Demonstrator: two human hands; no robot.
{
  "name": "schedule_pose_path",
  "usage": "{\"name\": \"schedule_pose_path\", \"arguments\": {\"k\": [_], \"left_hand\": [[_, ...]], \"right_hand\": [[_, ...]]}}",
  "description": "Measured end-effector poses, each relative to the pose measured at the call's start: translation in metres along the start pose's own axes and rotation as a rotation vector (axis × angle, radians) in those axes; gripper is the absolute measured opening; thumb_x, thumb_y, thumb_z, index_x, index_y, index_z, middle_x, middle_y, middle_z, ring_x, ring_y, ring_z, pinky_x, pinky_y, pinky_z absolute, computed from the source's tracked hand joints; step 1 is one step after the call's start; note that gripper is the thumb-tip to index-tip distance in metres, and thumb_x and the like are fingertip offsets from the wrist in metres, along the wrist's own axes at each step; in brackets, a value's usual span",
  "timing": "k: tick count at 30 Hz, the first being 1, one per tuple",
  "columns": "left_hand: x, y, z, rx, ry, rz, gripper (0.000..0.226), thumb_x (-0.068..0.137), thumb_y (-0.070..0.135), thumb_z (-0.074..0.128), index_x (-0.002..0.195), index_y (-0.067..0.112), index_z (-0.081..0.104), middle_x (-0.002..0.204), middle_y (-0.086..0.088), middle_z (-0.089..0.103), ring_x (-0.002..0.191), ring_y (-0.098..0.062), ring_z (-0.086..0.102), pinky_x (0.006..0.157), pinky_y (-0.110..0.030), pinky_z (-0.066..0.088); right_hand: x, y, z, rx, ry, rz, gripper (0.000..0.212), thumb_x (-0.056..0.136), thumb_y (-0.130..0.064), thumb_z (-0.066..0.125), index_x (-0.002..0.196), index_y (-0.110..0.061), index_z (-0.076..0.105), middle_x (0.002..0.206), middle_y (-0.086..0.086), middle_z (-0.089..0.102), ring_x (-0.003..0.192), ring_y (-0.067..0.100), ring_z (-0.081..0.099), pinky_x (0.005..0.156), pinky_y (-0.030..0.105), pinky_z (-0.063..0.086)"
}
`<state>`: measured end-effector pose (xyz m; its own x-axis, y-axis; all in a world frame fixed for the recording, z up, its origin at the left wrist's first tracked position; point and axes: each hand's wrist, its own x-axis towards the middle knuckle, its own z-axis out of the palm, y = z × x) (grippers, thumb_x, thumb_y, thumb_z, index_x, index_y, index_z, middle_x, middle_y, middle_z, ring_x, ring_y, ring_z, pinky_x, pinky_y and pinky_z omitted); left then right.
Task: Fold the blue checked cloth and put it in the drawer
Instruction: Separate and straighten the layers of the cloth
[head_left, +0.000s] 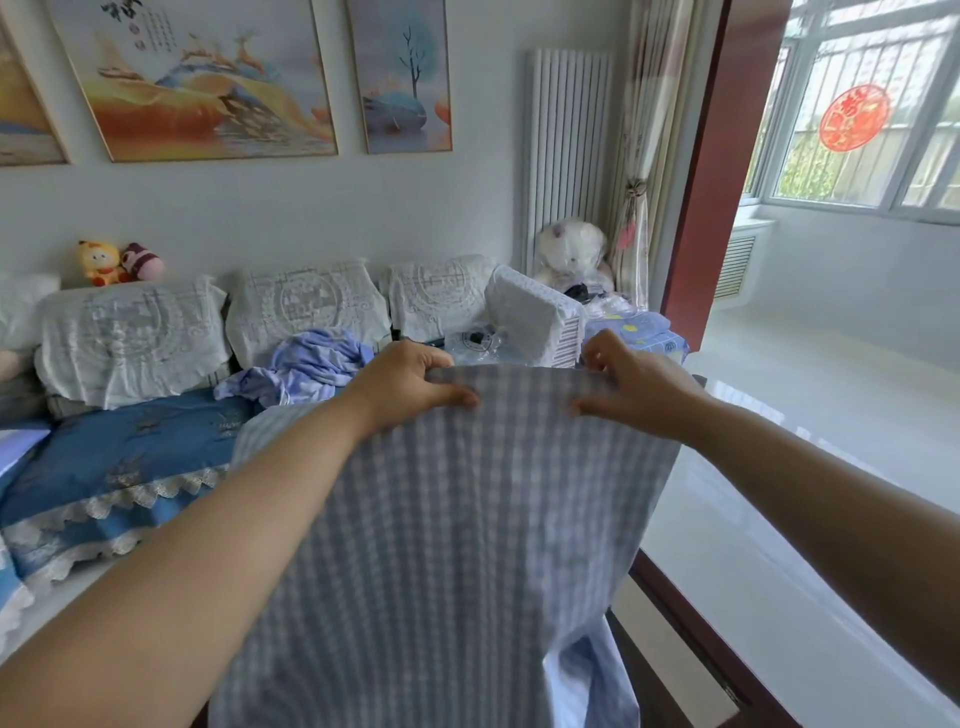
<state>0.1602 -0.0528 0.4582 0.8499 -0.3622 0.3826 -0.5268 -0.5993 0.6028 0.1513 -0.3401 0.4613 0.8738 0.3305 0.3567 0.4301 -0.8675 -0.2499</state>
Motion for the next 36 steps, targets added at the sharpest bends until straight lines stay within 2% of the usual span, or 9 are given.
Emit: {"name": "schedule_pose_path", "arguments": {"k": [4,7,10,14,18,22,26,31,36], "left_hand": [[0.003,0.004,0.000,0.045,-0.021,0.050,0.061,0.060,0.052,0.078,0.059,-0.003,0.052,0.050,0.007,0.037,0.050,-0.005,0.034,0.050,-0.021,0.028],[0.005,0.002,0.003,0.118,-0.030,0.131,0.068,0.059,0.068,0.070,0.059,0.002,0.055,0.050,0.004,0.042,0.050,-0.005,0.037,0.051,-0.020,0.029],[0.005,0.002,0.003,0.198,0.000,0.175,0.073,0.061,0.080,0.057,0.056,0.008,0.050,0.048,0.007,0.043,0.048,-0.007,0.038,0.049,-0.021,0.028],[0.001,-0.004,0.002,0.339,0.080,0.243,0.058,0.067,0.085,0.043,0.050,0.030,0.037,0.052,0.012,0.050,0.046,-0.006,0.044,0.047,-0.021,0.027],[-0.007,-0.010,0.004,0.440,0.158,0.346,0.053,0.078,0.078,0.038,0.055,0.031,0.031,0.042,0.011,0.030,0.042,-0.009,0.038,0.045,-0.024,0.027],[-0.009,-0.022,0.001,0.520,0.224,0.398,0.063,0.083,0.074,0.035,0.055,0.018,0.042,0.045,0.011,0.031,0.041,-0.014,0.039,0.043,-0.017,0.022],[-0.008,-0.035,-0.001,0.565,0.255,0.386,0.068,0.084,0.073,0.036,0.055,0.012,0.049,0.042,0.003,0.042,0.039,-0.016,0.044,0.042,-0.020,0.021],[-0.007,-0.061,-0.008,0.575,0.231,0.234,0.077,0.077,0.080,0.035,0.066,0.008,0.062,0.049,-0.003,0.054,0.048,-0.020,0.053,0.048,-0.030,0.036],[-0.001,-0.087,-0.014,0.663,0.196,-0.047,0.049,0.082,0.057,0.058,0.088,0.009,0.068,0.072,-0.011,0.066,0.071,-0.027,0.061,0.058,-0.035,0.040]], "right_hand": [[-0.012,0.002,0.010,-0.032,-0.090,-0.098,0.053,0.077,-0.056,0.066,0.120,-0.033,0.047,0.121,-0.013,0.060,0.105,0.016,0.057,0.076,0.029,0.039],[-0.011,-0.005,0.021,0.049,-0.081,-0.171,0.057,0.077,-0.053,0.068,0.126,-0.032,0.051,0.130,-0.009,0.050,0.119,0.012,0.046,0.086,0.027,0.038],[-0.013,-0.014,0.036,-0.126,0.127,-0.389,0.050,0.077,-0.048,0.069,0.117,-0.020,0.059,0.138,0.001,0.042,0.128,0.021,0.036,0.098,0.038,0.040],[-0.022,-0.022,0.060,-0.196,0.439,-0.530,0.038,0.080,-0.040,0.065,0.108,-0.014,0.061,0.119,0.003,0.054,0.106,0.023,0.052,0.090,0.035,0.043],[-0.022,-0.023,0.049,-0.160,0.185,-0.349,0.048,0.081,-0.049,0.066,0.113,-0.015,0.057,0.101,0.002,0.070,0.090,0.026,0.068,0.067,0.036,0.052],[-0.014,-0.014,0.029,-0.262,-0.372,-0.070,0.050,0.081,-0.064,0.056,0.112,-0.025,0.057,0.104,-0.001,0.066,0.093,0.023,0.059,0.078,0.033,0.047],[-0.008,0.006,0.016,-0.313,-0.723,0.125,0.047,0.081,-0.041,0.069,0.116,-0.013,0.060,0.105,0.003,0.064,0.092,0.021,0.059,0.082,0.030,0.048],[-0.003,0.009,-0.005,-0.546,-0.506,0.003,0.019,0.089,-0.034,0.057,0.094,-0.016,0.060,0.081,-0.002,0.053,0.080,0.021,0.050,0.069,0.029,0.044],[-0.007,-0.028,-0.017,0.017,-0.434,-0.122,0.037,0.085,-0.043,0.064,0.060,-0.023,0.045,0.060,-0.008,0.046,0.059,0.005,0.044,0.056,0.020,0.033]]}}
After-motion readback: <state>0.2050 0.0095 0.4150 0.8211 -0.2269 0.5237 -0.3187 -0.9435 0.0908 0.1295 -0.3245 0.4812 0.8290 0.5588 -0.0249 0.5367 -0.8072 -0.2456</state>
